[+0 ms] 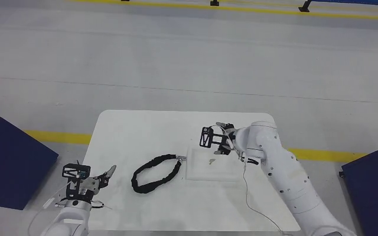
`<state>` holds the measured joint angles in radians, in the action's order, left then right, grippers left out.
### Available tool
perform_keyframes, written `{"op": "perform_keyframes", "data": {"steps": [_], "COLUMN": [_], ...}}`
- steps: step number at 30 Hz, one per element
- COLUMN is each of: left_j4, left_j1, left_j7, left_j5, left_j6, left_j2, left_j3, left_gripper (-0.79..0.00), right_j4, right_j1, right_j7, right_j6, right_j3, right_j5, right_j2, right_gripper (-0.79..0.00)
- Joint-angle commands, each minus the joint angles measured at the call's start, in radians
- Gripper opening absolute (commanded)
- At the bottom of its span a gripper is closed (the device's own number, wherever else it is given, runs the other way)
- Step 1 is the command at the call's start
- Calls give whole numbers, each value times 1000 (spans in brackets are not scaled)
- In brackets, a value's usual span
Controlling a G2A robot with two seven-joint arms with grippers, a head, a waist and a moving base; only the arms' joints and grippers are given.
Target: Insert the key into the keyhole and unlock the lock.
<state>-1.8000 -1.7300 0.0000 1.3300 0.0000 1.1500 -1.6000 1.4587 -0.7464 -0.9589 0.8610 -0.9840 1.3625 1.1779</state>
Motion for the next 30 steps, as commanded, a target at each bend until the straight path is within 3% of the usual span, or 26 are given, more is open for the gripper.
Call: {"op": "perform_keyframes", "data": {"steps": [1,10,18,19,20,21,24,27,29,30], "left_j4": [0,0,0,0,0,0,0,0,0,0], "left_j1": [0,0,0,0,0,0,0,0,0,0], "left_j7": [0,0,0,0,0,0,0,0,0,0], "left_j5": [0,0,0,0,0,0,0,0,0,0], "left_j6": [0,0,0,0,0,0,0,0,0,0], "left_j2": [0,0,0,0,0,0,0,0,0,0], "left_j3": [0,0,0,0,0,0,0,0,0,0], "left_gripper": [0,0,0,0,0,0,0,0,0,0], "right_j4": [-89,-338,-426,-432,-436,-439,-447,-451,-456,-460], "right_j1": [57,201,260,263,265,265,261,256,253,253], "right_j7": [-1,48,106,108,107,104,86,73,71,71], "right_j6": [-1,48,107,108,107,104,82,66,62,58], "right_j3": [67,285,402,411,419,427,431,436,441,442], "right_j5": [-34,-142,-181,-189,-194,-197,-222,-235,-241,-245], "right_j2": [8,32,32,31,31,31,34,39,43,45], "right_gripper": [0,0,0,-74,-209,-277,-332,-296,-326,-394]}}
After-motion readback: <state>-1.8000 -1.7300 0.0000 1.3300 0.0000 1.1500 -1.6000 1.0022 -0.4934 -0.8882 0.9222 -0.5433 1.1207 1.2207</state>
